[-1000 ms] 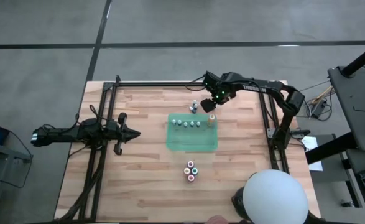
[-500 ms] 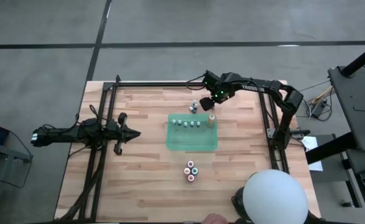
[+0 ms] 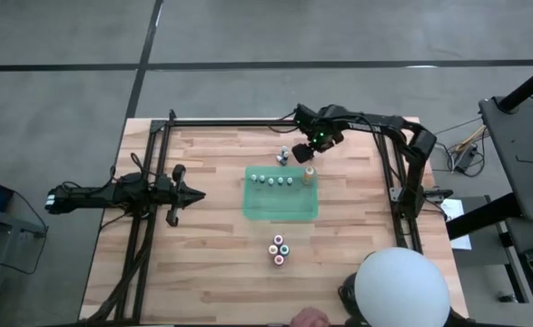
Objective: Pick & Place food coloring
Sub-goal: Put the small black food coloring bottle into the green container
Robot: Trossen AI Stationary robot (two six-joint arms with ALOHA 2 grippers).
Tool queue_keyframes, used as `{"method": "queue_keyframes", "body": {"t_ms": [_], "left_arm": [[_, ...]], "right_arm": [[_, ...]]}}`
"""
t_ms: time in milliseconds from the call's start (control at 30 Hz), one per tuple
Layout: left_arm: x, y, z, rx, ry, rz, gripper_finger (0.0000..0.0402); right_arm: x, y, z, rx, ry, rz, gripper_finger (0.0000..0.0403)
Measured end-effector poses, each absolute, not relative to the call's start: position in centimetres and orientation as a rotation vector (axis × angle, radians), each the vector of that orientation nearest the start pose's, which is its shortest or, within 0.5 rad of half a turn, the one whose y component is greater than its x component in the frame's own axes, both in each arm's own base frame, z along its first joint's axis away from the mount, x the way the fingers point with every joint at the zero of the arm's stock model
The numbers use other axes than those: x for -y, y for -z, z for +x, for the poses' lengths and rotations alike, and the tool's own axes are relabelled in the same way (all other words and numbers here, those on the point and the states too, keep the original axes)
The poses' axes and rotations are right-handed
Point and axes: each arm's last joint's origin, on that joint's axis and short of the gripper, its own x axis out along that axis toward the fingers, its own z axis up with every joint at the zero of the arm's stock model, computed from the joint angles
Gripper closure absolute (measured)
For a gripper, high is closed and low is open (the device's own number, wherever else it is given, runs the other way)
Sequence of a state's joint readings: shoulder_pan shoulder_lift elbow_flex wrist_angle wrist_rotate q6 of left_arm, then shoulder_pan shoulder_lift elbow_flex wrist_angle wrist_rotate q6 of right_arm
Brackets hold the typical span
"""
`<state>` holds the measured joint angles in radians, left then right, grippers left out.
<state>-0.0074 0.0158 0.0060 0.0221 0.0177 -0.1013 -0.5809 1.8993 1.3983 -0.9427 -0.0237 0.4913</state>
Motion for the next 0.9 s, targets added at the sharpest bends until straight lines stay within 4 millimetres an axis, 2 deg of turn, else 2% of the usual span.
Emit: {"method": "queue_keyframes", "body": {"t_ms": [367, 700, 900], "left_arm": [[0.1, -16.7, 9.8, 0.011, 0.026, -0.101, 0.0401], [0.1, -16.6, 9.8, 0.011, 0.026, -0.101, 0.0401], [0.1, -16.6, 9.8, 0.011, 0.025, -0.101, 0.0401]], "right_arm": [[20.6, -16.8, 31.2, -1.342, 0.787, 0.816, 0.0184], [20.8, -16.7, 31.2, -1.344, 0.791, 0.812, 0.0185], [20.8, -16.7, 31.2, -1.346, 0.789, 0.806, 0.0216]]}}
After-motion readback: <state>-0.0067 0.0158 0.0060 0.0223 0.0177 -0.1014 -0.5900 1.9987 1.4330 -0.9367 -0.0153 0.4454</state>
